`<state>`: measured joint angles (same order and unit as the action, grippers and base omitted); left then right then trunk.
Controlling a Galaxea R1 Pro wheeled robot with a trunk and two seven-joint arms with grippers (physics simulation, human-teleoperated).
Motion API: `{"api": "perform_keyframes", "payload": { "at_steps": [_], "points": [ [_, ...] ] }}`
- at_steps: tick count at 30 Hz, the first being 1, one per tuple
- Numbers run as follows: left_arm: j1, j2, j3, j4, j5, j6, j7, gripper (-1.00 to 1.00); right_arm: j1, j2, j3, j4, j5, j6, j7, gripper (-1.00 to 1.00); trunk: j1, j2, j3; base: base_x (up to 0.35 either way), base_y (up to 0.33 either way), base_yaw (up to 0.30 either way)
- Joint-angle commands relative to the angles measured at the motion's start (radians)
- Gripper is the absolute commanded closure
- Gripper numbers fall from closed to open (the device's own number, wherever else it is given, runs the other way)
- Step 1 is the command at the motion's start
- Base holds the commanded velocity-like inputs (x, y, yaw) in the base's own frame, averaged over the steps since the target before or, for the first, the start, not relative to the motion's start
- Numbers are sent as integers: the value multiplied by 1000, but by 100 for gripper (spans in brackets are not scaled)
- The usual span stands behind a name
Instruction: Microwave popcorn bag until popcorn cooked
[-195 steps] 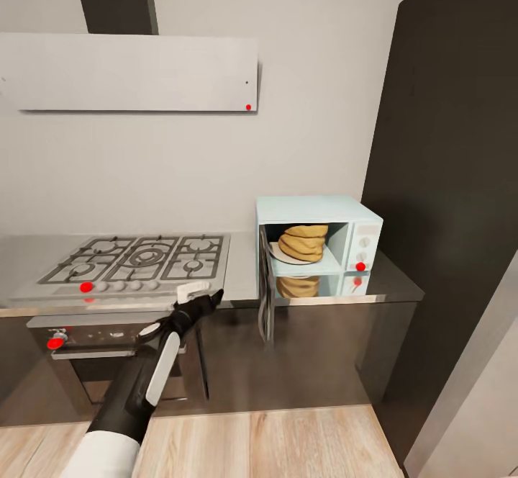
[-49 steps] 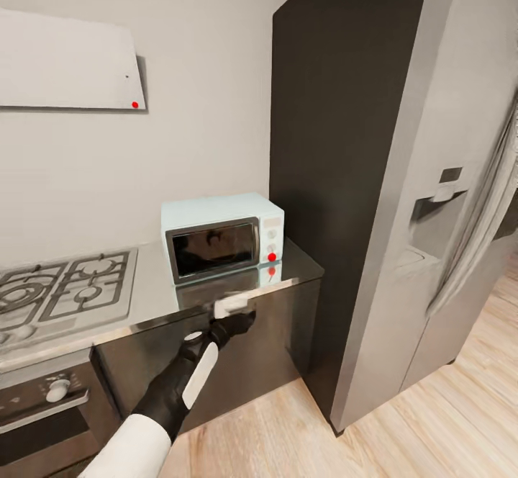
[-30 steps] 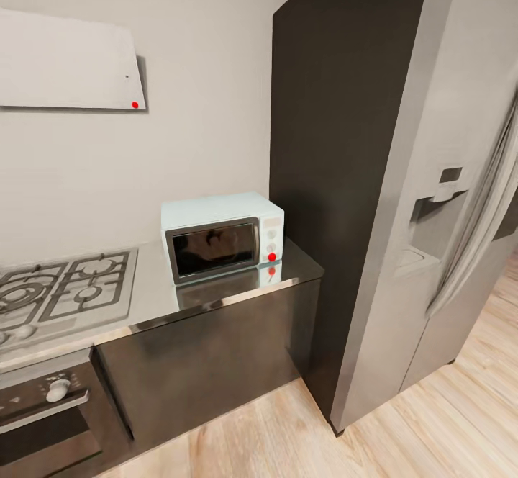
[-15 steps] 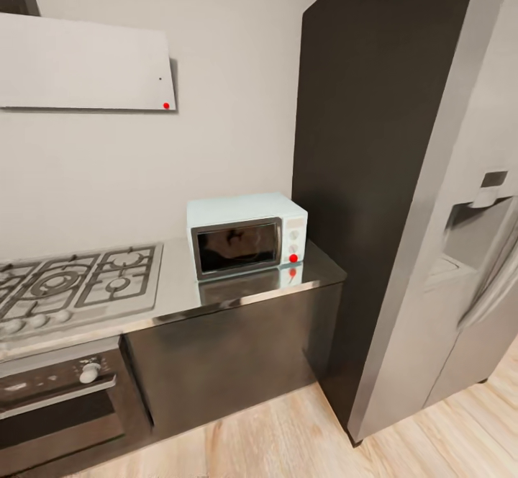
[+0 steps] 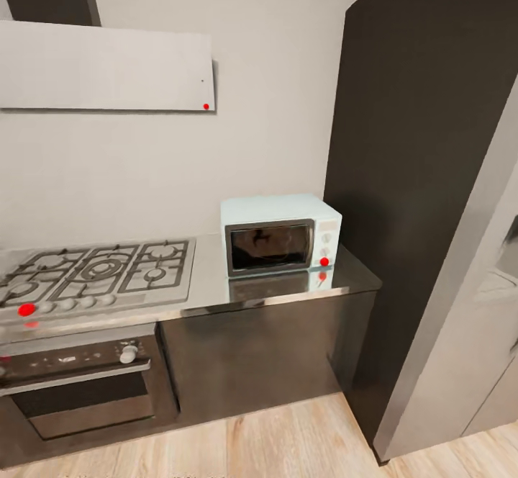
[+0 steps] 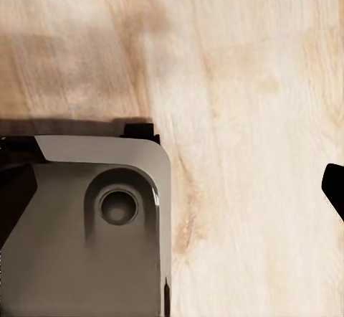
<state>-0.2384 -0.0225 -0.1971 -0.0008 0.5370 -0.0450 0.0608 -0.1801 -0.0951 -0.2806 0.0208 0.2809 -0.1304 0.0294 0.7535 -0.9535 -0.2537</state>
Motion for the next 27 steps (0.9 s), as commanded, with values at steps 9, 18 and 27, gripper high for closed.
{"api": "perform_keyframes", "payload": {
  "at_steps": [9, 18, 27],
  "points": [
    [-1, -1, -8, 1, 9, -4, 5, -100, -1, -2, -8, 2, 7, -6, 3, -100, 0, -1, -1, 0, 0, 276],
    [-1, -1, -8, 1, 8, -4, 9, -100, -1, -2, -8, 2, 7, -6, 3, -100, 0, -1, -1, 0, 0, 276],
    [-1, -1, -8, 1, 7, -4, 8, -100, -1, -2, -9, 2, 6, 6, 4, -100, 0, -1, -1, 0, -90, 121]
  ]
}}
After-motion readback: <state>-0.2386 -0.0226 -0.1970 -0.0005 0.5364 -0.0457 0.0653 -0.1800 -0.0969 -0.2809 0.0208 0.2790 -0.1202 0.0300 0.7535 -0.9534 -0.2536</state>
